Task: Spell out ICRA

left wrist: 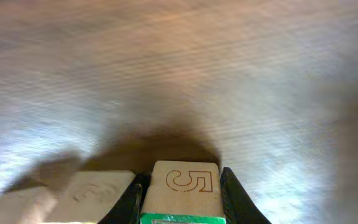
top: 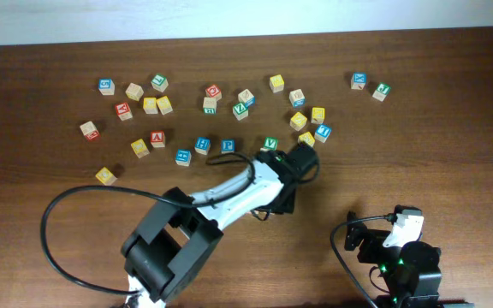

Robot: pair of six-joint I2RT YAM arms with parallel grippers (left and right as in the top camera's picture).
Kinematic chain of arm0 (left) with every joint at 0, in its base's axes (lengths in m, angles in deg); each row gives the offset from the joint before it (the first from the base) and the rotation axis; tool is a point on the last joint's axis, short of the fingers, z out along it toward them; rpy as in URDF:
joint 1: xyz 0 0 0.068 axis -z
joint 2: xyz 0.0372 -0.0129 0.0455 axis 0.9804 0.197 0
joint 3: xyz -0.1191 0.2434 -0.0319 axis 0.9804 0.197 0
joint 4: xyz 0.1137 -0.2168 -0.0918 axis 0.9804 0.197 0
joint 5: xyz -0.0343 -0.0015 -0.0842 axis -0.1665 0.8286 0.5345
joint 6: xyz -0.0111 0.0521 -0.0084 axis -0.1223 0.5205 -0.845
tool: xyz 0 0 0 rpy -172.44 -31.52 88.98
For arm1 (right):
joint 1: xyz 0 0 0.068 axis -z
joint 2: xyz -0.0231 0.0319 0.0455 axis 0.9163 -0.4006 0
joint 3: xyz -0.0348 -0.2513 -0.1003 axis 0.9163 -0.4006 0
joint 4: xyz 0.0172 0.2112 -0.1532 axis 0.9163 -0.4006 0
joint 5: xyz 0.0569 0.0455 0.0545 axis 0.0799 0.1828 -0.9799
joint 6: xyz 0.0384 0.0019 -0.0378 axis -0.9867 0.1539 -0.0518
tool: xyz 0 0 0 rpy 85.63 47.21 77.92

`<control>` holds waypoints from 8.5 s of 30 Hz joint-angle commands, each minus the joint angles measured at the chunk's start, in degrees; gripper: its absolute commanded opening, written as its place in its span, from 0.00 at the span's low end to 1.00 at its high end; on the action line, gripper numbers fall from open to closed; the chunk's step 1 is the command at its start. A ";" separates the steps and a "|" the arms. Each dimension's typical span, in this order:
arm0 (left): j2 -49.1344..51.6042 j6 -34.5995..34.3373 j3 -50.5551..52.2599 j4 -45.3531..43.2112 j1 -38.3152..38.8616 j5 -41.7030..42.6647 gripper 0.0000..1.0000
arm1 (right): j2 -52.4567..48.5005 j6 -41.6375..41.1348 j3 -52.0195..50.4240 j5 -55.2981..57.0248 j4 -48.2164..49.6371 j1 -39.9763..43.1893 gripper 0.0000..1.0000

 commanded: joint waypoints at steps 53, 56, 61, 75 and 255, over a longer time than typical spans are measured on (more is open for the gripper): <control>0.70 -8.37 -3.04 2.54 -3.26 1.84 0.41 | 0.28 0.17 0.17 0.68 -0.09 0.37 0.98; 0.70 -8.35 -3.52 2.29 -3.30 -0.57 0.44 | 0.28 0.17 0.17 0.68 -0.09 0.37 0.98; 0.70 -4.09 -4.39 -3.69 -3.69 -2.62 0.43 | 0.28 0.17 0.17 0.70 -0.09 0.37 0.98; 0.55 3.87 -41.83 30.97 -28.35 -16.74 0.50 | 0.28 0.17 0.17 0.68 -0.09 0.37 0.98; -21.92 17.42 -11.76 23.85 -51.89 11.30 0.99 | -0.04 0.20 0.17 3.91 -0.52 0.37 0.98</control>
